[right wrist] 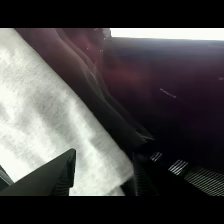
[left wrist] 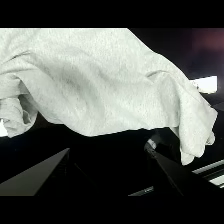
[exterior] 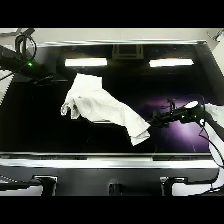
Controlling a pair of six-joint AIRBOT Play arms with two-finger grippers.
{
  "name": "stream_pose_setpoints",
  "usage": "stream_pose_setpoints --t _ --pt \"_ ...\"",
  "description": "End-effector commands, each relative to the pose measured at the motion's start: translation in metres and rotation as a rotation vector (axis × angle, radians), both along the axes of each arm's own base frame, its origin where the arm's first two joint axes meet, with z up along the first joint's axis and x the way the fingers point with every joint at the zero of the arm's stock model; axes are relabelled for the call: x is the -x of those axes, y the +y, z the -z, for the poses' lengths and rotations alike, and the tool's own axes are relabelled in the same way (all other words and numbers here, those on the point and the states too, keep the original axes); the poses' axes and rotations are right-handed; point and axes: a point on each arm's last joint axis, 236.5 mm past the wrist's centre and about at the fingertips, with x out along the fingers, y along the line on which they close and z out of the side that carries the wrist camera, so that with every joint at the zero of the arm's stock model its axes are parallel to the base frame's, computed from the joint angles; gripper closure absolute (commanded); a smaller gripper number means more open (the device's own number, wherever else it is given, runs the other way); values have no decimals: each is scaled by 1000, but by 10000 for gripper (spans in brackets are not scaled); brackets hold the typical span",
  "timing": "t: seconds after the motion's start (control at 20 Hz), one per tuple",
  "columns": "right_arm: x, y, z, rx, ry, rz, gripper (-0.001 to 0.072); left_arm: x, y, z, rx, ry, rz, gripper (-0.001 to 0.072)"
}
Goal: Fold the clothes and pants, and hang the long-sleeved shirts on hangers.
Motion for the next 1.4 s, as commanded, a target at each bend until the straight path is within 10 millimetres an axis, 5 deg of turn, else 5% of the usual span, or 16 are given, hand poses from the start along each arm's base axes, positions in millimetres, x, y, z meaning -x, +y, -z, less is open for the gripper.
stream_pose_setpoints --t 0.0,0.4,0.6,0.7,0.8,1.05,1.35 --pt "6 6 2 -18 25 -19 284 -1 0 2 -1 5 -1 143" --pt "8 8 2 -32 53 5 317 -7 6 12 -3 28 -16 142" --pt "19 10 12 -32 84 19 479 -9 25 27 -6 70 -58 143" --pt "21 10 15 -33 77 10 671 -9 35 38 -10 100 -76 143" --pt "18 14 10 -52 59 8 673 -11 50 52 -17 113 -88 143" --pt "16 25 -15 -121 41 18 673 -15 116 122 100 231 -299 143" --pt "17 27 -41 -123 -8 5 673 41 89 215 173 317 -87 168"
